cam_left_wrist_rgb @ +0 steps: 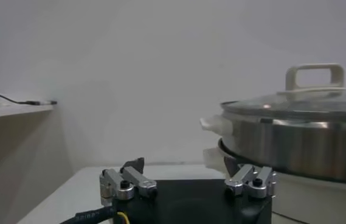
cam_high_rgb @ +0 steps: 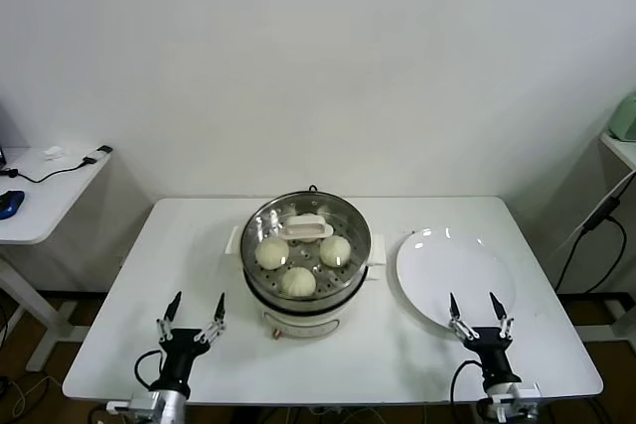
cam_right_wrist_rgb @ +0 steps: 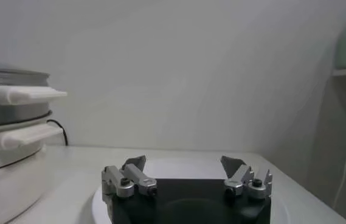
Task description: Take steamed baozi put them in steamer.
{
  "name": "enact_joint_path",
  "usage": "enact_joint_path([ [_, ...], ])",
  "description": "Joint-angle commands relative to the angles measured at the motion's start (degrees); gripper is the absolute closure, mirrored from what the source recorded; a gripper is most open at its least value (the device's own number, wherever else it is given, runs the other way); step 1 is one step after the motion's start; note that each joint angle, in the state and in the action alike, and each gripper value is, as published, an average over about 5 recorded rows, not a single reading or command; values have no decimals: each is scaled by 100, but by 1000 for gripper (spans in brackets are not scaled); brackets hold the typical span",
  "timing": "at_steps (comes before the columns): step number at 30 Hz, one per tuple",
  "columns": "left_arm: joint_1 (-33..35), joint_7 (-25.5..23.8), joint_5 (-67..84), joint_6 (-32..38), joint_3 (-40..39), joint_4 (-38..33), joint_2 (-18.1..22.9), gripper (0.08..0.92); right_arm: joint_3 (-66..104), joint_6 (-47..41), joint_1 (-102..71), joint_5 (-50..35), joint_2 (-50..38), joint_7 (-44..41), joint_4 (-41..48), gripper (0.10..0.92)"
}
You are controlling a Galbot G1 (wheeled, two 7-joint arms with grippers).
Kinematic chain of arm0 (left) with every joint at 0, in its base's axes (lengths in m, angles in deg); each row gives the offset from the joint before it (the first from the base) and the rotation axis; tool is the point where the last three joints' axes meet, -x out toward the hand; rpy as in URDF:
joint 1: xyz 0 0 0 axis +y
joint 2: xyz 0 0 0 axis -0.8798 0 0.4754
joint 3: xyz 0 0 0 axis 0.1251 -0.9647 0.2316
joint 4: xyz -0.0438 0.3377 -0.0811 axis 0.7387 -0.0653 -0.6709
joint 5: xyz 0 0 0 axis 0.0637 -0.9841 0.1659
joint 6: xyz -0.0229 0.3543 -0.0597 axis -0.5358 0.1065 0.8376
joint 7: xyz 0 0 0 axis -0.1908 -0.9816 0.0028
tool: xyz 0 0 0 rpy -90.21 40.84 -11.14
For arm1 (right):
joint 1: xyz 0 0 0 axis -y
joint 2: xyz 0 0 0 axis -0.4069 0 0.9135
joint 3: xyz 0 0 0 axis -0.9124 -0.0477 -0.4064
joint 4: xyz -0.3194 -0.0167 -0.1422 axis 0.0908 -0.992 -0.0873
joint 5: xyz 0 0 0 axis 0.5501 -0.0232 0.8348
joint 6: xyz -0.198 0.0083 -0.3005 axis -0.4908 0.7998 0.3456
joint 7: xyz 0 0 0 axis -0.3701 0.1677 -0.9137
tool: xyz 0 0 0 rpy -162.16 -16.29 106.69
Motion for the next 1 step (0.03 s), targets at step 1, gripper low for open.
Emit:
enact_joint_path([
  [1,-11,5,-25,-5,15,20,-17,177,-12,-9,4,-1,4,-19,12,203],
])
